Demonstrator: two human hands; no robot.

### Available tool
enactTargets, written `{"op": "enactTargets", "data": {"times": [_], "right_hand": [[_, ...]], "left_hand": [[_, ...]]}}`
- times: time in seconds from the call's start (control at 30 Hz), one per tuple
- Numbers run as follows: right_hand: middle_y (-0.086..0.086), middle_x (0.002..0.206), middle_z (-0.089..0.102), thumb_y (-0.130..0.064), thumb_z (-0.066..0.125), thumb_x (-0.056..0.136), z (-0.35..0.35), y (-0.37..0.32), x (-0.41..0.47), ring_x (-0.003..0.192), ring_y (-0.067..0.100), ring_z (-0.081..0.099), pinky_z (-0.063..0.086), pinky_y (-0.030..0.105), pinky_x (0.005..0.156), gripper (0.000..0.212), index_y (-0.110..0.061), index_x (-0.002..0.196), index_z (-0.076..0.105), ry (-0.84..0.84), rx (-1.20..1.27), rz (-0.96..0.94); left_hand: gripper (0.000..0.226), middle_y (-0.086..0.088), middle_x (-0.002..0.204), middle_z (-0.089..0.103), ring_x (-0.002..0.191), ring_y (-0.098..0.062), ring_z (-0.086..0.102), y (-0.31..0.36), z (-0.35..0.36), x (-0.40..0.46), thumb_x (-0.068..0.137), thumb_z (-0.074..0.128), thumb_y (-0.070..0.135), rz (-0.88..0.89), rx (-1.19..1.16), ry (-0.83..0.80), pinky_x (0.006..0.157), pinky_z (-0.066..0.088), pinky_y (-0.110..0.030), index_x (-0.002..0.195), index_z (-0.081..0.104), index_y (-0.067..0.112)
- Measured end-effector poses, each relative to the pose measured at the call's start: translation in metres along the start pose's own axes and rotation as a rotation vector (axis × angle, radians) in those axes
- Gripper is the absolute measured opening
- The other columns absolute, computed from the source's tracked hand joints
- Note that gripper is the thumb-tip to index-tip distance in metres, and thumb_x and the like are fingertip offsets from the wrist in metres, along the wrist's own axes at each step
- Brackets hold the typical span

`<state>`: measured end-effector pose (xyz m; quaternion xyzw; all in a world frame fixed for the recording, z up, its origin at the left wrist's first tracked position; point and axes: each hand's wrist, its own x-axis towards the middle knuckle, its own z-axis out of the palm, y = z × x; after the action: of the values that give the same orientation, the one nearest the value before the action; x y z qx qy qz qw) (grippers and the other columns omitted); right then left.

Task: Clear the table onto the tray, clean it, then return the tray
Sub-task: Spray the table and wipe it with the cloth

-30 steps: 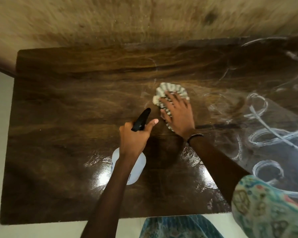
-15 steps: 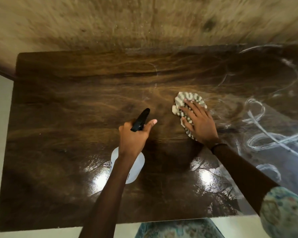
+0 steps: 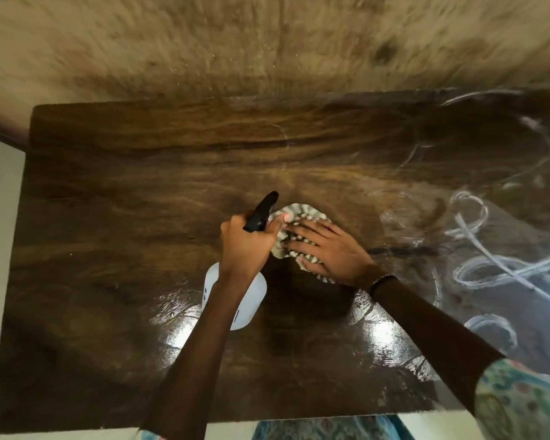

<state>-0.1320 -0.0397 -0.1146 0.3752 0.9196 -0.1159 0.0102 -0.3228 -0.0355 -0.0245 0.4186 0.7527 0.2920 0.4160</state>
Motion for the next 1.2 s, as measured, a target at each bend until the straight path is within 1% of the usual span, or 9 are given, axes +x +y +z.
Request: {"op": "enactTargets", "data": {"times": [0.13, 0.23, 0.33, 0.53, 0.67, 0.83, 1.0, 1.13, 1.2], "right_hand": [[-0.006, 0.155, 0.031, -0.043, 0.033, 0.098, -0.005, 0.034, -0.012, 0.143, 0.017, 0.029, 0.023, 0.037, 0.114, 0.045, -0.032, 0.141, 0.043, 0.045, 0.057, 0.322], [-0.005, 0.155, 0.033, -0.043, 0.031, 0.097, -0.011, 0.038, -0.002, 0.144, 0.017, 0.026, 0.024, 0.038, 0.114, 0.048, -0.029, 0.141, 0.045, 0.085, 0.085, 0.454], [-0.004, 0.153, 0.035, -0.042, 0.032, 0.097, -0.011, 0.038, 0.002, 0.144, 0.018, 0.028, 0.023, 0.037, 0.113, 0.047, -0.028, 0.14, 0.045, 0.102, 0.086, 0.462], [-0.004, 0.153, 0.036, -0.041, 0.036, 0.098, -0.008, 0.044, 0.002, 0.143, 0.018, 0.03, 0.028, 0.039, 0.111, 0.045, -0.029, 0.14, 0.044, 0.114, 0.084, 0.462], [-0.003, 0.153, 0.036, -0.042, 0.036, 0.098, -0.009, 0.057, 0.008, 0.143, 0.019, 0.03, 0.028, 0.039, 0.112, 0.046, -0.029, 0.141, 0.043, 0.127, 0.097, 0.472], [0.0, 0.156, 0.03, -0.041, 0.037, 0.099, -0.017, 0.094, 0.033, 0.145, 0.021, 0.024, 0.024, 0.042, 0.115, 0.047, -0.026, 0.144, 0.04, 0.154, 0.13, 0.55], [-0.002, 0.158, 0.026, -0.039, 0.04, 0.099, -0.03, 0.121, 0.113, 0.146, 0.022, 0.021, 0.018, 0.043, 0.114, 0.046, -0.029, 0.144, 0.038, 0.206, 0.168, 0.71], [-0.002, 0.159, 0.023, -0.039, 0.038, 0.1, -0.034, 0.108, 0.173, 0.147, 0.021, 0.018, 0.016, 0.042, 0.117, 0.048, -0.028, 0.146, 0.035, 0.154, 0.149, 0.595], [-0.001, 0.158, 0.024, -0.039, 0.036, 0.1, -0.033, 0.091, 0.184, 0.147, 0.022, 0.018, 0.014, 0.04, 0.117, 0.048, -0.029, 0.146, 0.035, 0.124, 0.137, 0.474]], "left_hand": [[0.041, 0.013, 0.069, 0.045, 0.081, -0.017, 0.055, 0.014, 0.013, 0.014, 0.067, 0.082, 0.041, 0.006, -0.031, -0.01, 0.074, 0.047, -0.032, 0.056, 0.045, 0.03], [0.044, 0.008, 0.056, 0.049, 0.058, -0.006, 0.054, 0.022, 0.022, 0.026, 0.064, 0.082, 0.046, 0.013, -0.009, -0.038, 0.055, 0.042, -0.019, 0.05, 0.047, 0.024], [0.045, 0.005, 0.054, 0.05, 0.043, -0.005, 0.048, 0.027, 0.028, 0.036, 0.066, 0.082, 0.046, 0.005, 0.02, -0.022, 0.041, 0.036, -0.01, 0.053, 0.047, 0.02], [0.045, 0.009, 0.065, 0.051, 0.056, -0.003, 0.054, 0.034, 0.03, 0.043, 0.065, 0.082, 0.045, -0.023, 0.023, -0.003, 0.049, 0.043, -0.018, 0.061, 0.041, 0.028], [0.042, -0.011, 0.085, 0.068, 0.077, -0.023, 0.068, 0.034, 0.028, 0.052, 0.065, 0.081, 0.047, -0.095, 0.002, -0.021, 0.067, 0.055, -0.032, 0.072, 0.048, 0.022], [0.046, -0.009, 0.091, 0.07, 0.087, -0.015, 0.065, 0.037, 0.017, 0.06, 0.066, 0.078, 0.051, -0.129, -0.034, -0.04, 0.058, 0.036, -0.013, 0.073, 0.036, 0.033], [0.043, -0.013, 0.089, 0.07, 0.079, -0.019, 0.065, 0.036, 0.006, 0.076, 0.063, 0.078, 0.054, -0.131, -0.07, -0.003, 0.059, 0.041, -0.019, 0.077, 0.051, 0.024], [0.068, -0.014, 0.089, 0.069, 0.072, -0.024, 0.063, 0.034, -0.004, 0.087, 0.057, 0.077, 0.063, -0.143, -0.087, 0.008, 0.057, 0.045, -0.028, 0.092, 0.064, 0.006], [0.062, -0.014, 0.093, 0.068, 0.077, -0.025, 0.065, 0.034, -0.008, 0.09, 0.058, 0.078, 0.06, -0.164, -0.1, 0.02, 0.058, 0.045, -0.026, 0.089, 0.06, 0.011]]}}
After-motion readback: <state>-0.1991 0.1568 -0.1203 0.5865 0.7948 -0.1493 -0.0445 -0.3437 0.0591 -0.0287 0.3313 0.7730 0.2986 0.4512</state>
